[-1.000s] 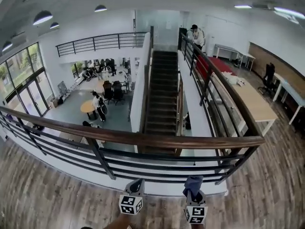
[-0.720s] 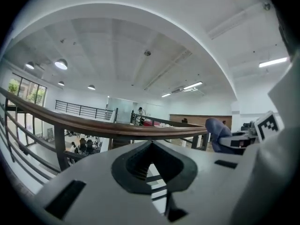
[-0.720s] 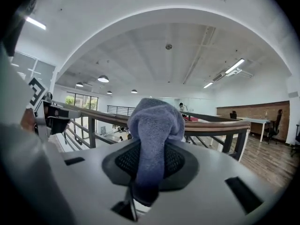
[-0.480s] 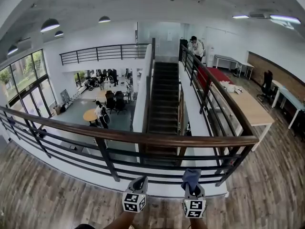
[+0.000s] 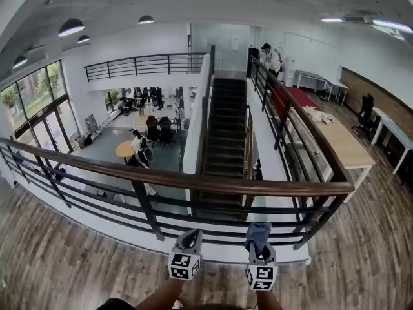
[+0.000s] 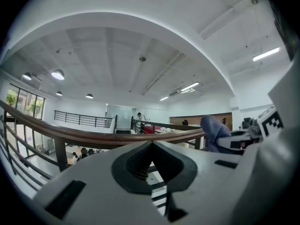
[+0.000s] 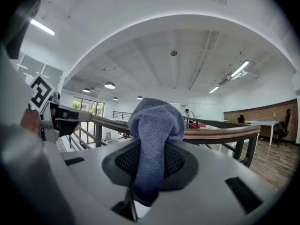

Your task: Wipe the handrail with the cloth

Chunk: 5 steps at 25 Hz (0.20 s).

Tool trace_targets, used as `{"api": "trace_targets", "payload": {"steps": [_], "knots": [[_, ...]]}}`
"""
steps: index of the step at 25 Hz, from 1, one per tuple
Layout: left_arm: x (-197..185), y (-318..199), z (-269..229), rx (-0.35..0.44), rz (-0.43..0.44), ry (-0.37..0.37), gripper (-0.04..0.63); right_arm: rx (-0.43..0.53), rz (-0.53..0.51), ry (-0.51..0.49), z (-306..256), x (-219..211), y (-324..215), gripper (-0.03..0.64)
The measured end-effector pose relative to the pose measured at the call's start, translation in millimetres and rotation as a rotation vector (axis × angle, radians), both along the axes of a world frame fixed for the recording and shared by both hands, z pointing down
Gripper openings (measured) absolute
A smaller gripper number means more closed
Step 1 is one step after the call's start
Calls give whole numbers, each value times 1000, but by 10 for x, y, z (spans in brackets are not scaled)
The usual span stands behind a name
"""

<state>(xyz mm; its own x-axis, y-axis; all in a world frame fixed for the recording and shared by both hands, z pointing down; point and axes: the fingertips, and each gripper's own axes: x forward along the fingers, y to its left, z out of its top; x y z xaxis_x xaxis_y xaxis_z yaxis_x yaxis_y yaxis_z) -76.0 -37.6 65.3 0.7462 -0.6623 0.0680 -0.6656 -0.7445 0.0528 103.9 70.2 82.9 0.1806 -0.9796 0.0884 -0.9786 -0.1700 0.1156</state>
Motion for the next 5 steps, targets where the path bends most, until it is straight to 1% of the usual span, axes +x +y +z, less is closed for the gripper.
{"api": "trace_targets", "payload": {"steps": [5], "knots": [[16, -71, -50, 16, 13, -3, 3, 33, -14, 8, -77, -40, -127, 87]]}}
